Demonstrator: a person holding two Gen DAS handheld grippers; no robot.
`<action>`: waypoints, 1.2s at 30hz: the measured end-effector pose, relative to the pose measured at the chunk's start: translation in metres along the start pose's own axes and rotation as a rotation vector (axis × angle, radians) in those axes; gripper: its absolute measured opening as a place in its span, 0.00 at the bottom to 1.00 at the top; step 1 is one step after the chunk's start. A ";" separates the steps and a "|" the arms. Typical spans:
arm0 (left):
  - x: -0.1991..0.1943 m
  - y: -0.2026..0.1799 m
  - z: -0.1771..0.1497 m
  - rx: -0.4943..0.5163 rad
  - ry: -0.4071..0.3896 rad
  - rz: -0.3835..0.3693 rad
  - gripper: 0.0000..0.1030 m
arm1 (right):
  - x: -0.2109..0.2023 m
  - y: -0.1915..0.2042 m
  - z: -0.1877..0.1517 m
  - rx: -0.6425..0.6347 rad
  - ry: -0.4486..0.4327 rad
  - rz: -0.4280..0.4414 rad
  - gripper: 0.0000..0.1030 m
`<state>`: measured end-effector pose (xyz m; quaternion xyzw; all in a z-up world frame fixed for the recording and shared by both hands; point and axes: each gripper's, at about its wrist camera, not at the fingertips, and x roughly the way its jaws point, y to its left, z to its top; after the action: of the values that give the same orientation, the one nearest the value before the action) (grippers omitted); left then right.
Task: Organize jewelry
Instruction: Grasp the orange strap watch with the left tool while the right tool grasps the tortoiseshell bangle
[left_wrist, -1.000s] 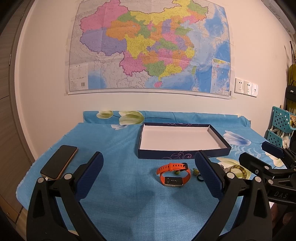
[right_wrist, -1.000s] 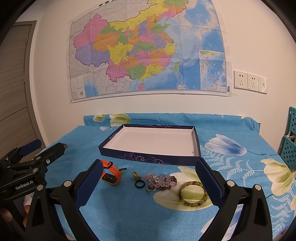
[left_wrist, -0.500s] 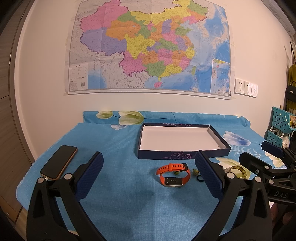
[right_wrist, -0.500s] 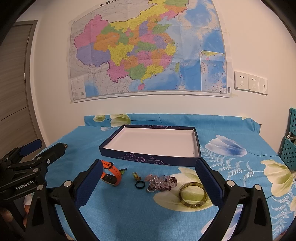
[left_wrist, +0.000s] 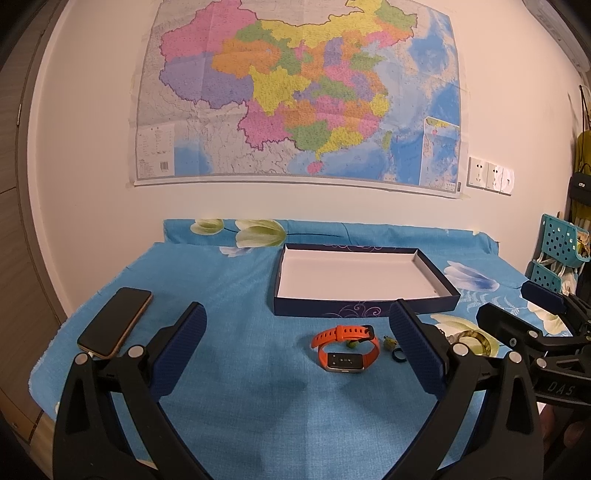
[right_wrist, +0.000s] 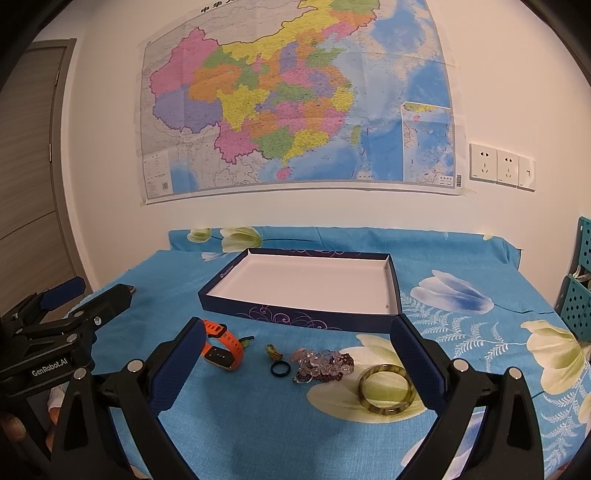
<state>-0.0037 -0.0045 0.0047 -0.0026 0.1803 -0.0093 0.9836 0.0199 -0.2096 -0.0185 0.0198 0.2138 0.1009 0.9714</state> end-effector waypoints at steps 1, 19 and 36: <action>0.000 -0.001 0.000 -0.001 0.002 -0.004 0.95 | 0.000 0.000 0.000 0.000 0.001 -0.001 0.94; 0.070 0.002 -0.021 0.025 0.177 -0.110 0.95 | 0.051 -0.059 -0.021 0.022 0.248 -0.078 0.94; 0.130 0.004 -0.038 0.060 0.371 -0.226 0.69 | 0.090 -0.113 -0.041 0.030 0.418 -0.065 0.54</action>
<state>0.1039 -0.0029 -0.0773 0.0084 0.3562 -0.1250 0.9260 0.1037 -0.3019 -0.1020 0.0062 0.4126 0.0684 0.9083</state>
